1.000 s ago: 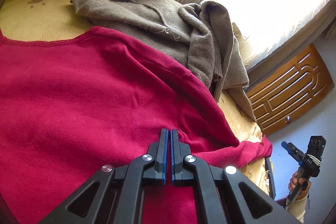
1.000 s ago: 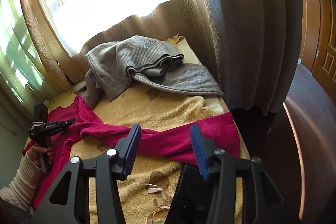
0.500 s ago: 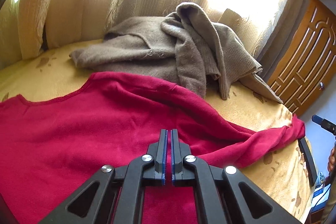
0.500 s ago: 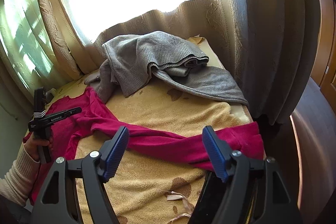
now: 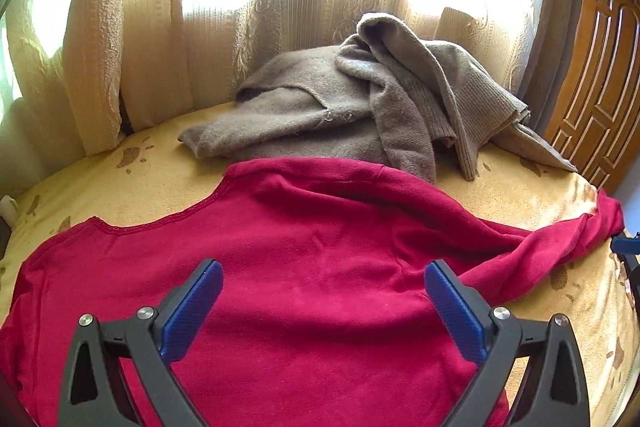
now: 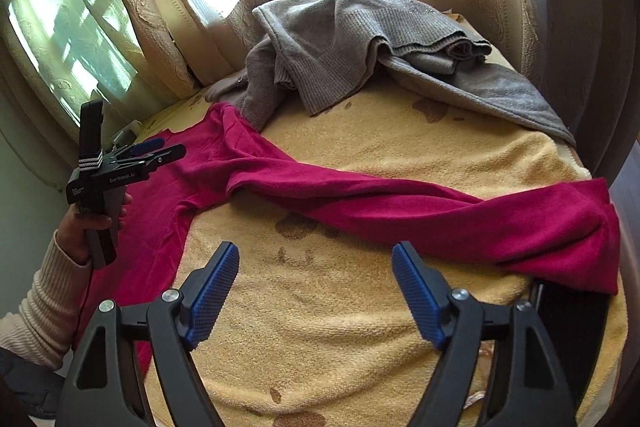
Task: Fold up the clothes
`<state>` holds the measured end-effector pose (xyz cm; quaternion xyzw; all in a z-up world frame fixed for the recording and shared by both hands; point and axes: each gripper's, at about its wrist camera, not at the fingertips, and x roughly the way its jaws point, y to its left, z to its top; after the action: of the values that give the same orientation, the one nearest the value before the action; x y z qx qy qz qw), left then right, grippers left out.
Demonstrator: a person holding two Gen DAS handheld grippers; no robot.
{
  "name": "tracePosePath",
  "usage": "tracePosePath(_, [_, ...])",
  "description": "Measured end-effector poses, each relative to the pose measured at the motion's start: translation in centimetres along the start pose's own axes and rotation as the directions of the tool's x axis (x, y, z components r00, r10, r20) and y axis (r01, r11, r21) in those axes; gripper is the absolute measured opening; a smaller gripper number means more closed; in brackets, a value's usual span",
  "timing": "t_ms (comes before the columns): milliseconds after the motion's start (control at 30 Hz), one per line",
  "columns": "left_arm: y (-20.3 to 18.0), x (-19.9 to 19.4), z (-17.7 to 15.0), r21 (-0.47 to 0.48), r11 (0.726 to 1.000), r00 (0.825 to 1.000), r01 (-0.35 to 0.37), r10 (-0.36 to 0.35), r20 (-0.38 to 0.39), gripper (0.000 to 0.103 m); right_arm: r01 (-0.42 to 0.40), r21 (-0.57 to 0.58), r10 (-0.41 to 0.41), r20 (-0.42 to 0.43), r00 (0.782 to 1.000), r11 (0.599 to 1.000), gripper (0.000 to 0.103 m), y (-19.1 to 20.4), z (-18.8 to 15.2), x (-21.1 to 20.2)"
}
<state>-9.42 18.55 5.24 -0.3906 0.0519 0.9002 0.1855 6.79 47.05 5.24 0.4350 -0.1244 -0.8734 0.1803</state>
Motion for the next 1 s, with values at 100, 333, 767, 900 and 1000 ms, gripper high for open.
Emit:
tracePosePath(100, [0.5, -0.5, 0.0, -0.028, 0.999, 1.000, 0.024, -0.023, 0.019, 0.103, -0.002, 0.020, 0.003, -0.031, 1.000, 1.000, 0.082, 1.3, -0.6, 1.9])
tracePosePath(333, [0.5, -0.5, -0.3, -0.027, 0.997, 0.998, 0.067, -0.066, 0.022, 0.103, 0.182, -0.064, -0.186, -0.051, 0.981, 0.981, 0.086, 6.0, -2.1, 5.4])
tracePosePath(767, [1.8, 0.4, -1.5, -0.078, 0.991, 0.994, 0.113, -0.112, 0.016, 0.103, 0.336, -0.192, -0.346, -0.021, 0.938, 0.922, 0.103, 8.2, -4.2, 7.9])
tracePosePath(900, [2.4, 0.5, -1.6, -0.105, 0.987, 0.993, 0.118, -0.116, 0.022, 0.103, 0.334, -0.190, -0.344, -0.022, 0.939, 0.923, 0.103, 7.9, -4.4, 7.9])
tracePosePath(1000, [2.4, 0.6, -1.5, -0.126, 0.982, 0.990, 0.141, -0.139, 0.021, 0.103, 0.334, -0.190, -0.344, -0.022, 0.939, 0.923, 0.103, 7.6, -4.6, 7.9])
